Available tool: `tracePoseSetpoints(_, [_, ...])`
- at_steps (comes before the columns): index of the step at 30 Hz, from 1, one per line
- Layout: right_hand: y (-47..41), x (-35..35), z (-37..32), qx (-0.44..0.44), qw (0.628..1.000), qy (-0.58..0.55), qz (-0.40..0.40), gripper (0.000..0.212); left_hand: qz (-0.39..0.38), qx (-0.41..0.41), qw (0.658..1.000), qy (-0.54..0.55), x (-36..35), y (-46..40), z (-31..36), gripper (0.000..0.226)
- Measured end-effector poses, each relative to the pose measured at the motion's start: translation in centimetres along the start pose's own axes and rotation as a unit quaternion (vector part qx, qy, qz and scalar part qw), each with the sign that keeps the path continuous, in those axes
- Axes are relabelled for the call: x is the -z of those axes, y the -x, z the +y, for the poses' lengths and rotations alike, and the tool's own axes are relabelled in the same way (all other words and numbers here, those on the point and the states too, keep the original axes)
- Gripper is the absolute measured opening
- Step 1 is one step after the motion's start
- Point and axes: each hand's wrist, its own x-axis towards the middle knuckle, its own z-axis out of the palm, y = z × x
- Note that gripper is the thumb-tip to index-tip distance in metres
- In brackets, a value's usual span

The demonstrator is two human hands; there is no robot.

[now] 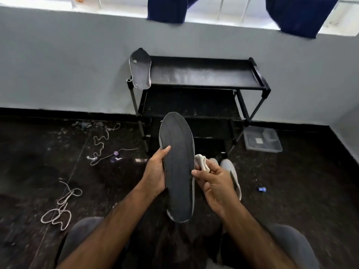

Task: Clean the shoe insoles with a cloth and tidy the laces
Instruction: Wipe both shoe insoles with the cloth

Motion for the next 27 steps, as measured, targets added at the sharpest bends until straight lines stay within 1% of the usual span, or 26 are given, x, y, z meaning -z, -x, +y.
tracePoseSetpoints(2, [0.2, 0.8, 0.3, 0.009, 1.000, 0.026, 0.012, 0.038, 0.012, -0.008, 1.000, 0.004, 0.5, 0.0, -0.7, 0.045])
tracePoseSetpoints(4, [-0.5, 1.3, -0.6, 0.039, 0.998, 0.053, 0.019, 0.035, -0.001, -0.001, 1.000, 0.004, 0.8, -0.1, -1.0, 0.046])
tracePoseSetpoints(6, [-1.6, 1.4, -1.9, 0.091, 0.988, 0.126, 0.005, 0.032, -0.034, 0.011, 0.999, 0.003, 0.9, -0.3, -1.3, 0.049])
tracePoseSetpoints(7, [-2.3, 1.2, -2.6, 0.121, 0.975, 0.185, -0.009, 0.029, -0.047, 0.014, 0.999, 0.007, 1.0, -0.5, -1.5, 0.049])
tracePoseSetpoints(9, [-3.6, 0.6, -3.7, 0.180, 0.932, 0.310, -0.047, 0.025, -0.061, 0.013, 0.998, 0.010, 1.0, -1.1, -2.0, 0.052])
tracePoseSetpoints(10, [-4.2, 0.3, -4.0, 0.211, 0.901, 0.372, -0.072, 0.024, -0.064, 0.011, 0.998, 0.007, 0.9, -1.3, -2.2, 0.055])
tracePoseSetpoints(12, [-5.2, 0.1, -3.9, 0.274, 0.821, 0.486, -0.124, 0.025, -0.069, 0.006, 0.998, 0.000, 0.9, -1.9, -2.4, 0.064])
tracePoseSetpoints(13, [-5.6, 0.2, -3.6, 0.295, 0.788, 0.521, -0.144, 0.027, -0.070, 0.006, 0.997, -0.004, 1.0, -2.2, -2.6, 0.068])
tracePoseSetpoints(15, [-5.9, 0.6, -2.8, 0.331, 0.746, 0.552, -0.172, 0.031, -0.064, 0.006, 0.998, -0.009, 1.2, -2.5, -2.8, 0.072])
tracePoseSetpoints(17, [-5.9, 1.0, -2.4, 0.363, 0.716, 0.564, -0.193, 0.033, -0.071, 0.003, 0.997, -0.017, 1.4, -2.7, -3.0, 0.072])
tracePoseSetpoints(19, [-5.8, 1.0, -2.2, 0.382, 0.700, 0.569, -0.201, 0.033, -0.080, -0.004, 0.996, -0.030, 1.4, -2.6, -3.0, 0.073])
tracePoseSetpoints(22, [-5.6, 1.2, -1.8, 0.409, 0.680, 0.578, -0.191, 0.030, -0.097, -0.005, 0.995, -0.030, 1.4, -2.6, -2.9, 0.075])
tracePoseSetpoints(27, [-6.0, 1.6, -1.2, 0.438, 0.655, 0.604, -0.123, 0.023, -0.107, 0.010, 0.994, -0.021, 1.1, -2.6, -3.0, 0.075])
